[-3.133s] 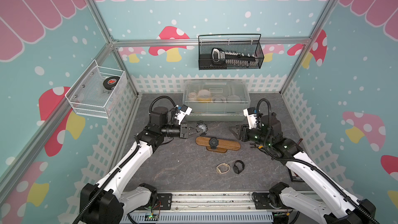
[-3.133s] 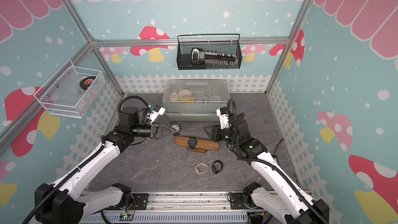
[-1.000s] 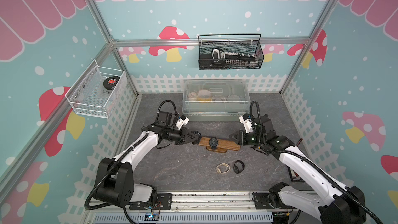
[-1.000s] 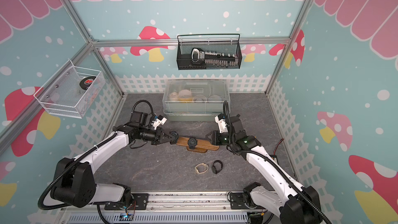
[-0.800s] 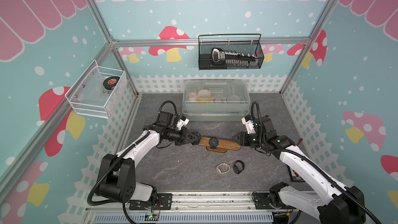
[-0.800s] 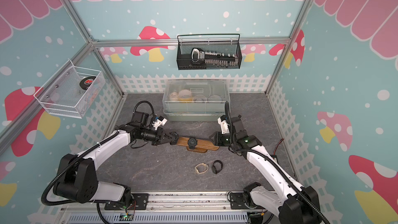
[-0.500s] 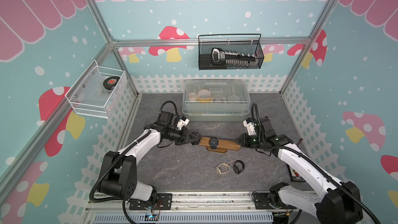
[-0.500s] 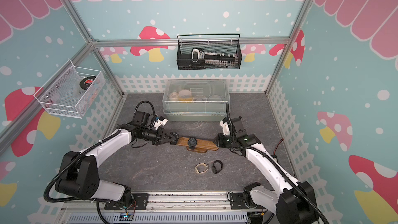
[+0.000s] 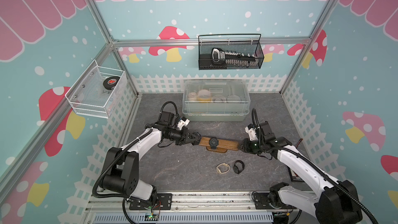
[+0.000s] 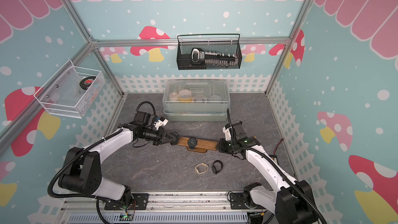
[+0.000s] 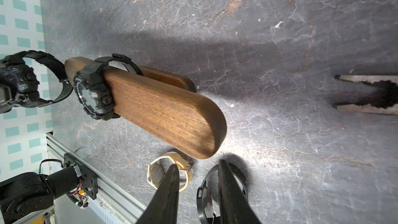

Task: Place watch on stand
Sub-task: Place the watch on the stand.

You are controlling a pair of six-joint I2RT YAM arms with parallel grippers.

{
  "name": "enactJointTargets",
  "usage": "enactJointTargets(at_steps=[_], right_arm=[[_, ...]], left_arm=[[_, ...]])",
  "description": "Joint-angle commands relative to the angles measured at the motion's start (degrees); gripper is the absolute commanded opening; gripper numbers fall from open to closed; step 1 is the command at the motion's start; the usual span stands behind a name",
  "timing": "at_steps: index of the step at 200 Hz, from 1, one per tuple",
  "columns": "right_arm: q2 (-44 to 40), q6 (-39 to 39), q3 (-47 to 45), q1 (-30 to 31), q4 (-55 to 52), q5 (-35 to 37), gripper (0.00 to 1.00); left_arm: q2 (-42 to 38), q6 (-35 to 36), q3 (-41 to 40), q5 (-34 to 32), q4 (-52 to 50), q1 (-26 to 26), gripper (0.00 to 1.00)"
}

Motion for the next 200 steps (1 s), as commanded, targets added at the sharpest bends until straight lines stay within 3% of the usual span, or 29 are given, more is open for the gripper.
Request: enactJointTargets(at_steps=[1,64,84,200], right_arm=[[0.22,-0.45,-1.16,-0.85,-0.49,0.79,0.31],[1.24,-0.45,-2.12,-1.60,3.73,-1.20,0.32],[2.05,0.20,-2.68,-1.60,6.36,-2.68,0.27],[7.69,1.75,-1.48,-1.64,13.13,-4.27,0.23]], left_arm=[[0.14,0.09,1.65,1.13,0.86,0.36,0.00],[2.04,-0.28,2.26,-0.12,0.86,0.37,0.00],[2.21,-0.37,2.36,-0.84,0.86,0.40,0.00],[4.97,-0.19,2.12,-1.48,0.94,-2.31,0.00]])
